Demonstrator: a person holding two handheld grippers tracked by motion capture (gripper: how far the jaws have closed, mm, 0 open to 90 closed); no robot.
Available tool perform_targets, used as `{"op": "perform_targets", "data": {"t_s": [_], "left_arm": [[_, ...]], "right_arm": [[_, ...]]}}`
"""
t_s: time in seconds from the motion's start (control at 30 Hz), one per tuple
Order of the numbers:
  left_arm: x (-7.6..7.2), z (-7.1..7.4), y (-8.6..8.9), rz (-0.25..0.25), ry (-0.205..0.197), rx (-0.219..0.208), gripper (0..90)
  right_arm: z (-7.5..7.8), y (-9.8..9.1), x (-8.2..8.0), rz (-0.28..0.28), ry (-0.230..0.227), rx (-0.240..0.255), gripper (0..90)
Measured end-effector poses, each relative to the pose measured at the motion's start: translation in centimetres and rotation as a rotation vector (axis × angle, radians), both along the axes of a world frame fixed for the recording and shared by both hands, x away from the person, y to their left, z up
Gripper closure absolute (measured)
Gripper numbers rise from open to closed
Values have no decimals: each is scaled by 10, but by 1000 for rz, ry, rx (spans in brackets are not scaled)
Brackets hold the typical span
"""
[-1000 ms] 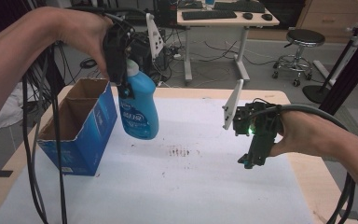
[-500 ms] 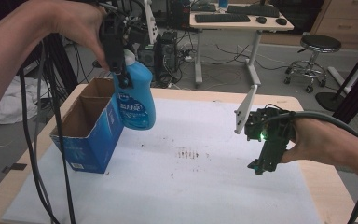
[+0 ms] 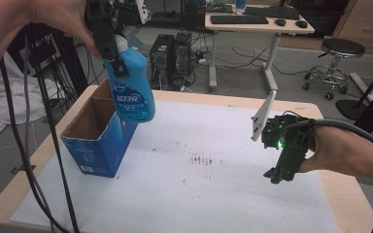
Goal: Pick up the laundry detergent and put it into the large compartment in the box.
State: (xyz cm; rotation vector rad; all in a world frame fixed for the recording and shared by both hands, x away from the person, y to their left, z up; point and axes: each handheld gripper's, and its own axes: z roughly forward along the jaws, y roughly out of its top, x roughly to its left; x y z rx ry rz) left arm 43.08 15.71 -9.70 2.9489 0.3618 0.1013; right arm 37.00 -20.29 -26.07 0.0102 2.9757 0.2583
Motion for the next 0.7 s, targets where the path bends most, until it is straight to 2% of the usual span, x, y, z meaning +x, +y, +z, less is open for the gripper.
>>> {"op": "perform_targets", "data": {"t_s": [0.03,0.07,0.1,0.13,0.3,0.4,0.43,0.47,0.6,0.63,0.7], "left_arm": [[-1,3,8,14,-8,-1,377],[-1,3,8,14,-8,-1,377],[-3,5,17,39,-15,-6,377],[-3,5,17,39,-15,-6,377],[-8,12,40,96,-20,6,377],[-9,12,53,146,-14,10,378],[-9,12,60,181,-12,26,377],[-9,12,60,181,-12,26,378],[-9,12,71,242,-16,55,378],[-9,12,71,242,-16,55,378],[-8,11,80,317,-15,59,378]], "right_arm": [[0,0,0,2,-2,-3,128],[0,0,0,2,-2,-3,128],[-1,1,1,1,0,-4,128],[-1,1,1,1,0,-4,128],[-3,5,2,10,4,-10,128],[-4,6,3,10,6,-14,128],[-4,7,3,14,5,-14,128],[-4,7,3,14,5,-14,128],[-5,8,3,12,6,-16,128],[-5,8,3,12,6,-16,128],[-6,8,3,10,8,-16,128]]}}
